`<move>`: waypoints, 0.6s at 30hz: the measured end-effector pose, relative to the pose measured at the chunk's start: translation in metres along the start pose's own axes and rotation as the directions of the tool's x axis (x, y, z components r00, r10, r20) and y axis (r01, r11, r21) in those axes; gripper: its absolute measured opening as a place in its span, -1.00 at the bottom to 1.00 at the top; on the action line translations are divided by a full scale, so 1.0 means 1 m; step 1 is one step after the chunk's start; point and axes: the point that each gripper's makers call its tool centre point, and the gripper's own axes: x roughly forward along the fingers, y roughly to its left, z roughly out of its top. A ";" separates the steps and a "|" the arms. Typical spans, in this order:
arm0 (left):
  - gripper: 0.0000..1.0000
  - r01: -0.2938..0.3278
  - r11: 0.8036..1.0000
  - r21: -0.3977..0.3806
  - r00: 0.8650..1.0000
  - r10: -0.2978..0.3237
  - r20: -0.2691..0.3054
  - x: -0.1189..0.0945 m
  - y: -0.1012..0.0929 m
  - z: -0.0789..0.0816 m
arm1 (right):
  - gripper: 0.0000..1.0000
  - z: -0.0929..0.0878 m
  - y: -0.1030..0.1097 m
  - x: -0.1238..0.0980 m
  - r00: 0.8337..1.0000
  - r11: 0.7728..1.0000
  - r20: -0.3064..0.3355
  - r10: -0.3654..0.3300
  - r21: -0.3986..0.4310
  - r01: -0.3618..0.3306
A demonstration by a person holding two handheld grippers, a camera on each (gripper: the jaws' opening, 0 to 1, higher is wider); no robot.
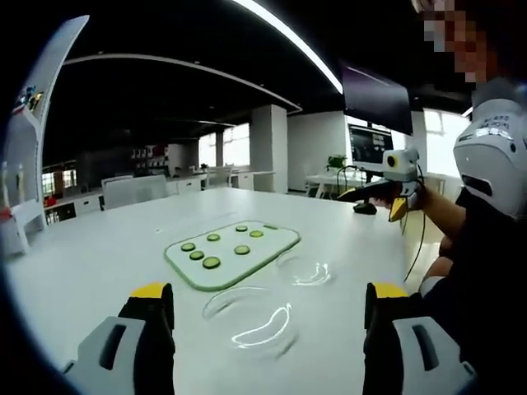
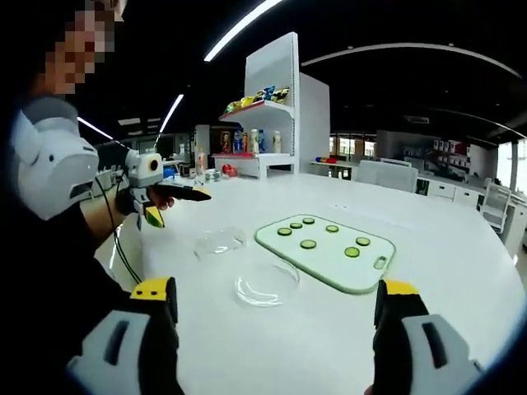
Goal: Open the petri dish lid, add cucumber slices into the petri dish, and close the lid
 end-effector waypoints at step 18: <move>0.90 0.006 1.000 0.028 1.000 -0.005 -0.005 0.001 -0.014 -0.004 | 0.84 0.039 -0.015 0.024 0.999 0.997 0.048 0.024 -0.072 -0.021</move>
